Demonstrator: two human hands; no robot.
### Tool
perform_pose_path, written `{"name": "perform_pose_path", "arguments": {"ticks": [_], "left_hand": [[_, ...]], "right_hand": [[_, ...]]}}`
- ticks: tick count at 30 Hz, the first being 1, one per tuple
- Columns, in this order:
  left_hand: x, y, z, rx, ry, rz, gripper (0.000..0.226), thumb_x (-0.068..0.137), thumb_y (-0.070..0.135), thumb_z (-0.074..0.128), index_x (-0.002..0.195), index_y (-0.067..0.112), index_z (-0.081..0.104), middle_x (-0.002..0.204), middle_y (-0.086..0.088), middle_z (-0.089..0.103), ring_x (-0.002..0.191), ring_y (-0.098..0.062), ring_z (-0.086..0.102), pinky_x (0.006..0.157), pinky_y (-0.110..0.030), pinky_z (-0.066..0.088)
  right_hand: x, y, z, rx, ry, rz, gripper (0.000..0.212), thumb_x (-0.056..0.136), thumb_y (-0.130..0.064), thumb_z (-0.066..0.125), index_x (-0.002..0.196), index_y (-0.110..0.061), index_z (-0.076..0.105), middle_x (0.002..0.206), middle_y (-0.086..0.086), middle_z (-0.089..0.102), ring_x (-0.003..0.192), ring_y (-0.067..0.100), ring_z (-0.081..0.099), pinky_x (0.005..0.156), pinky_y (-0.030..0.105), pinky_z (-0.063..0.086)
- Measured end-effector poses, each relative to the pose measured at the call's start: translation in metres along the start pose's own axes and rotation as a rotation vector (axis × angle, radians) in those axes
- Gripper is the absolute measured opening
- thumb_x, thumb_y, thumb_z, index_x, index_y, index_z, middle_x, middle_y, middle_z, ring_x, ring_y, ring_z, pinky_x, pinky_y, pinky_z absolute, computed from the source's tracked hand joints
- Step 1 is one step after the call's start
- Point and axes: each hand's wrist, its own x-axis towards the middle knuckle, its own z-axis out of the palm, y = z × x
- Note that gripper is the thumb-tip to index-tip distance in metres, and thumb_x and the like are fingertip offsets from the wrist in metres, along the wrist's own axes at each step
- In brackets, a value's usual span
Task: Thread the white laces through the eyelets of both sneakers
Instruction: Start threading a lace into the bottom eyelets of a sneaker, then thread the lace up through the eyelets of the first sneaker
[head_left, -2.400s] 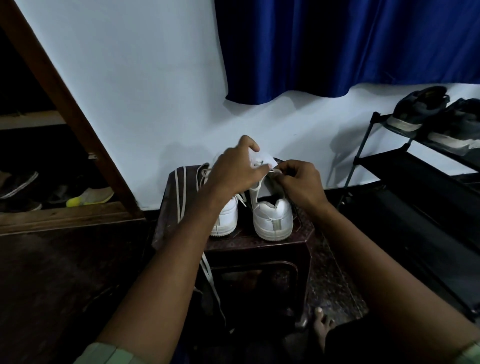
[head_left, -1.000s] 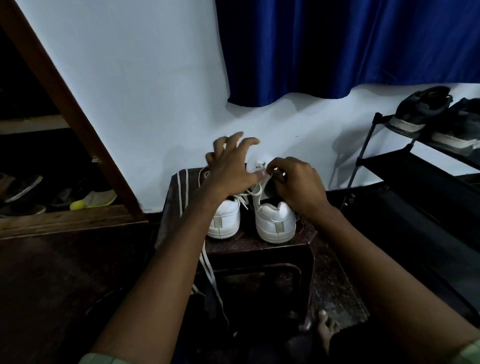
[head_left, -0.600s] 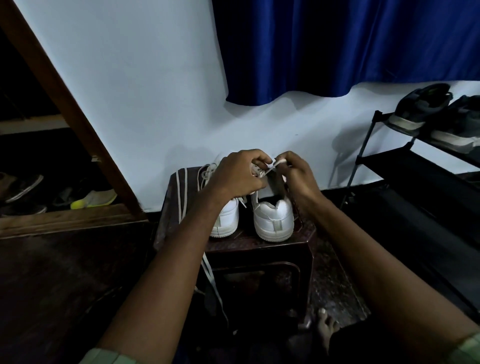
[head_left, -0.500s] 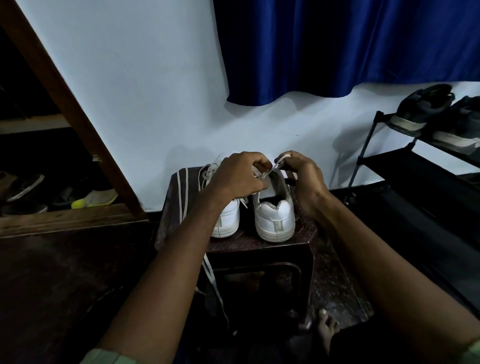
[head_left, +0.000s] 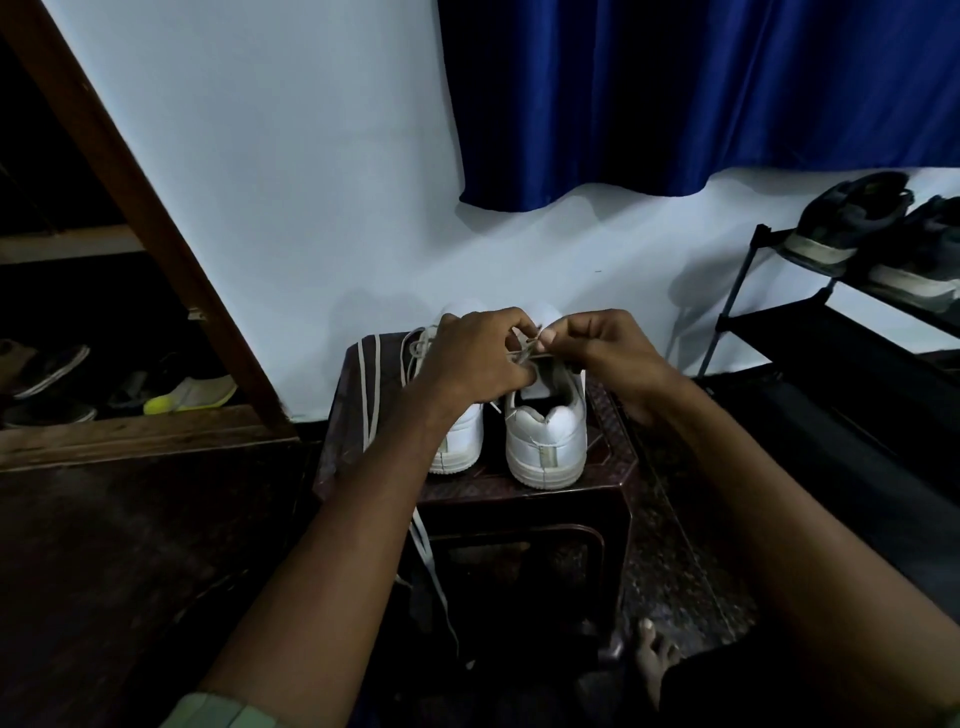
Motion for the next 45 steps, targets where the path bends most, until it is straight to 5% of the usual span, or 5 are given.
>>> {"name": "perform_pose_path", "arguments": {"ticks": [12,19,26,41,45], "left_hand": [[0.001,0.004,0.009,0.163,0.067,0.073,0.045,0.077,0.035,0.077,0.122,0.035,0.067,0.105,0.01,0.074,0.112,-0.018,0.061,0.097,-0.038,0.032],[0.001,0.001,0.01,0.183,0.106,0.038,0.045,0.08,0.029,0.075,0.123,0.028,0.065,0.117,0.005,0.07,0.112,-0.022,0.064,0.096,-0.039,0.039],[-0.001,0.004,0.012,0.179,0.145,0.024,0.05,0.078,0.024,0.077,0.126,0.029,0.062,0.117,0.005,0.071,0.108,-0.023,0.067,0.092,-0.037,0.047],[-0.003,0.013,0.018,0.067,0.22,-0.134,0.046,0.081,0.023,0.074,0.125,0.029,0.063,0.114,0.002,0.075,0.108,-0.023,0.07,0.088,-0.035,0.052],[-0.003,0.017,0.02,0.033,0.207,-0.163,0.039,0.086,0.025,0.069,0.124,0.028,0.064,0.115,-0.001,0.076,0.109,-0.028,0.069,0.09,-0.041,0.055]], "right_hand": [[0.001,-0.008,-0.009,-0.7,0.219,-0.235,0.021,0.078,-0.036,0.088,0.068,-0.023,0.075,0.047,-0.011,0.047,0.047,0.006,0.042,0.052,0.02,0.03],[-0.002,-0.022,-0.02,0.76,0.102,0.12,0.032,0.107,-0.023,0.048,0.077,-0.012,0.055,0.066,0.003,0.06,0.065,0.018,0.059,0.073,0.032,0.05],[0.001,0.002,-0.022,-0.602,0.106,-0.133,0.044,0.08,-0.05,0.083,0.068,-0.017,0.057,0.056,-0.007,0.056,0.051,0.01,0.048,0.053,0.028,0.036],[-0.003,0.005,0.012,-0.893,0.191,-0.405,0.01,0.09,-0.025,0.07,0.096,-0.031,0.074,0.085,-0.01,0.055,0.072,0.02,0.06,0.059,0.033,0.049],[0.003,0.008,0.016,-0.43,0.182,-0.346,0.008,0.097,-0.014,0.066,0.091,-0.016,0.071,0.098,0.0,0.059,0.087,0.012,0.062,0.073,0.023,0.05]]}}
